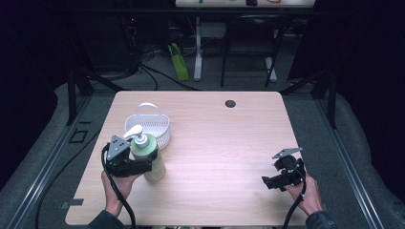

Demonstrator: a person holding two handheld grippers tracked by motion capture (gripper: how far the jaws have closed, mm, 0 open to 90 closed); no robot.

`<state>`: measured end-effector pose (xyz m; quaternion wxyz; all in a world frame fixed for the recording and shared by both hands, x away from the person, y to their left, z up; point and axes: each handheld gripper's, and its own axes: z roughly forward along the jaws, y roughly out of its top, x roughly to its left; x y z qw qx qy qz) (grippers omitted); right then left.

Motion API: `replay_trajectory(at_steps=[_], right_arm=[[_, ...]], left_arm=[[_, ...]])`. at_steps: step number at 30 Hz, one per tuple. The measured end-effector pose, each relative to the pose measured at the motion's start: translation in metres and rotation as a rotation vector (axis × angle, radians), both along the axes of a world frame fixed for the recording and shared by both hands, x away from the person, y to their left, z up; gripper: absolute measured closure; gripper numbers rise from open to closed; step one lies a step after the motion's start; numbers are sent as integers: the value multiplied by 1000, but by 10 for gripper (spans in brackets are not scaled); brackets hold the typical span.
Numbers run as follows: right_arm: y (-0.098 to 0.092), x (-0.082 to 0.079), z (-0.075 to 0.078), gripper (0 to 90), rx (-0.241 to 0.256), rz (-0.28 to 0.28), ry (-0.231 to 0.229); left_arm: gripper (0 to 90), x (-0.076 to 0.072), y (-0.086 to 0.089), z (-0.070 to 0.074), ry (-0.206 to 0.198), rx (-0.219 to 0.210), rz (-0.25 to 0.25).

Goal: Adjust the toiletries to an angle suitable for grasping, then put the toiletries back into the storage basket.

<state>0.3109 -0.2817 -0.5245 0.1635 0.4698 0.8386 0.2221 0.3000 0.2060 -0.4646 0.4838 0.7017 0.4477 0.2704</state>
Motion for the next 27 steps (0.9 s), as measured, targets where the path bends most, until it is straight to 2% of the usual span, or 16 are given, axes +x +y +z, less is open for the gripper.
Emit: replay_trajectory(at_steps=[11,16,27], right_arm=[[0,0,1,22,6,1,0],[0,1,1,22,5,-2,-2],[1,1,0,22,4,3,-2]], left_arm=[[27,-5,1,9,-21,-25,-8],[17,-4,1,12,-31,-18,-14],[0,1,3,19,-26,-39,-24]])
